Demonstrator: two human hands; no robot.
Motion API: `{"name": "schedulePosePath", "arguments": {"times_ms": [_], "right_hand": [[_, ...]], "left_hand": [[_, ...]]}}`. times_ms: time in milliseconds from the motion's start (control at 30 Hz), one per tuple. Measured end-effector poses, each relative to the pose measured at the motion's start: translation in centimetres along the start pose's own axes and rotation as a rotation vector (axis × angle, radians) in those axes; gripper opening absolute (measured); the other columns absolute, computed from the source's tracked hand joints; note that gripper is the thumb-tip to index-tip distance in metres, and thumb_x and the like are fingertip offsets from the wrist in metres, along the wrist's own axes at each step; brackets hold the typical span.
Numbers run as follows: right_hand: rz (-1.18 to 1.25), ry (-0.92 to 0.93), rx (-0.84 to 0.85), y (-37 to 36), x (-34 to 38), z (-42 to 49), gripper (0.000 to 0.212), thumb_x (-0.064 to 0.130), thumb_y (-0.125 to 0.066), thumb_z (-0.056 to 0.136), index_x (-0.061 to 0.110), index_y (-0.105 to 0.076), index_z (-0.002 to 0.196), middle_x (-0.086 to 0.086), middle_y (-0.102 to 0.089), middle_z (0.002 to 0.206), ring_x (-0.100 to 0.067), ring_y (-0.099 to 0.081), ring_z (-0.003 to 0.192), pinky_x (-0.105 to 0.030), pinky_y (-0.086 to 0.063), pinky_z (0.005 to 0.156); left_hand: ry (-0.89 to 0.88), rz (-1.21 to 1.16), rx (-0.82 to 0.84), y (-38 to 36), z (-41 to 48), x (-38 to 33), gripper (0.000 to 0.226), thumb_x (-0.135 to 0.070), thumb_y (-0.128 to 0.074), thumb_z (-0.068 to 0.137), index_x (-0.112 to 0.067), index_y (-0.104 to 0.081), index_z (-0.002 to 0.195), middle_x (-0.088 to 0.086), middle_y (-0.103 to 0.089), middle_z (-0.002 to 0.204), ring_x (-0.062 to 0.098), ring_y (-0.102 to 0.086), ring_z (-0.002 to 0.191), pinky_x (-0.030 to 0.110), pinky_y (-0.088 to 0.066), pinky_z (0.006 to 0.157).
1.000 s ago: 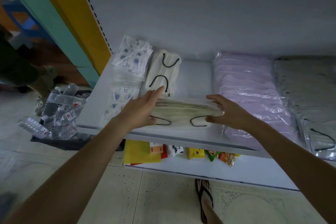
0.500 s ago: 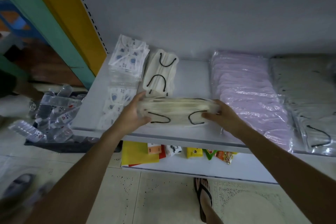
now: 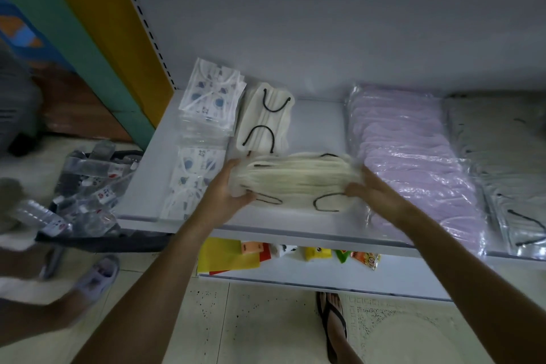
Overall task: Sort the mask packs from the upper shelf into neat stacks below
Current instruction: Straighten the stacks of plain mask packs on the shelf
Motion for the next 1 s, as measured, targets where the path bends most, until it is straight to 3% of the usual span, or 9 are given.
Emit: {"name": "schedulePosePath", "arguments": {"times_ms": [67,133,200,267,400,500,600,833,1000], "right_hand": [[0.028,0.027,0.022,1.6,2.2,0.2,0.054,0.025,-0.055,0.087,0.027,-0.037,0.138,0.008,-0.040,0.134,-0.011,-0.038,0.122,-0.027,-0.030,0.099],[0.137,0.086,-0.017,2.7,5.2,1.7,0.036,0.031,-0.048,0.093,0.031,-0.046,0.129,0.008,-0.046,0.132,-0.008,-0.043,0.119,-0.027,-0.030,0.101],[0.262,0.026,-0.119,2.8,7.0,5.0,0.016,0.022,-0.048,0.095,0.025,-0.055,0.109,0.001,-0.055,0.116,-0.010,-0.050,0.105,-0.025,-0.035,0.091],[0.158,-0.084,-0.146,1.3,7.9,9.0,0.004,0.020,-0.052,0.093,0.020,-0.056,0.090,-0.002,-0.052,0.097,-0.012,-0.047,0.082,-0.026,-0.036,0.075],[-0.113,-0.323,0.009,-3.8,7.2,12.9,0.046,0.031,-0.058,0.090,0.003,-0.048,0.125,-0.010,-0.047,0.108,-0.019,-0.048,0.089,-0.027,-0.040,0.074],[0.043,-0.431,0.020,-6.8,5.8,14.4,0.061,0.028,-0.067,0.085,0.001,-0.040,0.132,-0.009,-0.050,0.123,-0.027,-0.058,0.098,-0.024,-0.049,0.068],[0.107,-0.478,0.002,-8.7,4.2,16.3,0.067,0.028,-0.080,0.069,0.003,-0.050,0.123,-0.018,-0.062,0.114,-0.035,-0.063,0.096,-0.045,-0.055,0.080],[0.263,-0.450,-0.078,-10.3,3.7,17.8,0.059,0.015,-0.081,0.066,-0.001,-0.055,0.117,-0.016,-0.061,0.114,-0.033,-0.060,0.099,-0.048,-0.051,0.089],[0.151,-0.300,-0.203,-9.5,5.0,16.7,0.080,0.017,-0.079,0.072,0.010,-0.030,0.136,-0.013,-0.043,0.131,-0.032,-0.050,0.115,-0.041,-0.048,0.092]], "left_hand": [[0.006,-0.014,-0.036,0.6,-0.1,0.0,0.053,0.000,-0.073,0.077,-0.015,-0.048,0.122,0.000,-0.058,0.114,0.007,-0.053,0.106,0.021,-0.044,0.097],[0.016,-0.003,-0.032,1.0,-0.2,0.3,0.054,0.000,-0.074,0.076,-0.014,-0.050,0.122,0.002,-0.059,0.115,0.010,-0.053,0.108,0.018,-0.043,0.096],[0.015,0.030,-0.025,1.3,-0.2,0.5,0.057,-0.001,-0.075,0.074,-0.016,-0.051,0.124,0.009,-0.058,0.123,0.022,-0.053,0.116,0.034,-0.042,0.103],[-0.027,0.006,-0.015,1.1,-0.4,0.1,0.057,0.001,-0.076,0.073,-0.029,-0.053,0.116,0.006,-0.059,0.120,0.022,-0.055,0.116,0.039,-0.042,0.102],[-0.039,0.030,-0.024,0.7,-0.4,-0.2,0.046,0.000,-0.075,0.073,-0.031,-0.053,0.099,-0.015,-0.060,0.098,0.001,-0.059,0.092,0.023,-0.043,0.086],[-0.036,0.038,-0.013,0.5,-0.3,-0.1,0.044,0.000,-0.075,0.075,-0.025,-0.053,0.104,-0.015,-0.060,0.098,0.004,-0.059,0.093,0.016,-0.043,0.084],[-0.033,0.035,-0.017,0.2,-0.4,-0.5,0.045,-0.001,-0.075,0.075,-0.030,-0.053,0.101,-0.017,-0.060,0.099,-0.005,-0.059,0.091,0.006,-0.042,0.082],[0.033,0.125,0.028,-0.1,-0.4,-0.2,0.048,0.007,-0.066,0.079,-0.011,-0.051,0.122,0.007,-0.059,0.115,0.019,-0.056,0.104,0.023,-0.042,0.088],[0.010,0.030,-0.008,0.0,-0.6,-0.3,0.043,-0.002,-0.074,0.076,-0.030,-0.054,0.102,-0.007,-0.063,0.101,0.013,-0.061,0.099,0.029,-0.047,0.090]]}}
Point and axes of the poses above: each hand's wrist, its own z-axis towards the middle knuckle, its own y-axis out of the back of the hand, x = y × z, the point moved 5 cm from there along z, towards the middle knuckle
